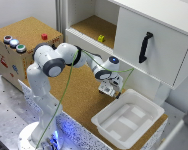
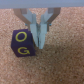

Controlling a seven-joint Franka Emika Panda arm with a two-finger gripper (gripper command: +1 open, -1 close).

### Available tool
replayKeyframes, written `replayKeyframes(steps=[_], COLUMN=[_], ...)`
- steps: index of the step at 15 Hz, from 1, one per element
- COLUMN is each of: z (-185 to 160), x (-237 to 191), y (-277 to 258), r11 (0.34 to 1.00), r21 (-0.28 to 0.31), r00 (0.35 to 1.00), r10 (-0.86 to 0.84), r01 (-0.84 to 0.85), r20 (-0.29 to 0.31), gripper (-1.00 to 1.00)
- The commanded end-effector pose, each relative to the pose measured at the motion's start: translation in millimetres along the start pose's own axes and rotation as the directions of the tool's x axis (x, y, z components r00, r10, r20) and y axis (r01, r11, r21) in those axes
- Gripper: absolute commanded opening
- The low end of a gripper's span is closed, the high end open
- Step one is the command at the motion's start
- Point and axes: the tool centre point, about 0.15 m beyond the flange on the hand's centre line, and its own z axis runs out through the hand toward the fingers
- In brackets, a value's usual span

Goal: Push the purple block towards the left

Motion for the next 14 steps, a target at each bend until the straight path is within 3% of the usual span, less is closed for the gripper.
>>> replayKeyframes(steps=[1, 14], z=[7.2, 12.1], x=[4.7, 10.2], y=[-29.4, -83.8], r11=[1.0, 0.998], r21=[0.03, 0.059], r00=[1.0, 1.0], r10=[0.005, 0.008], r01=[-0.005, -0.008], r20=[0.004, 0.006], gripper=[-1.0, -1.0])
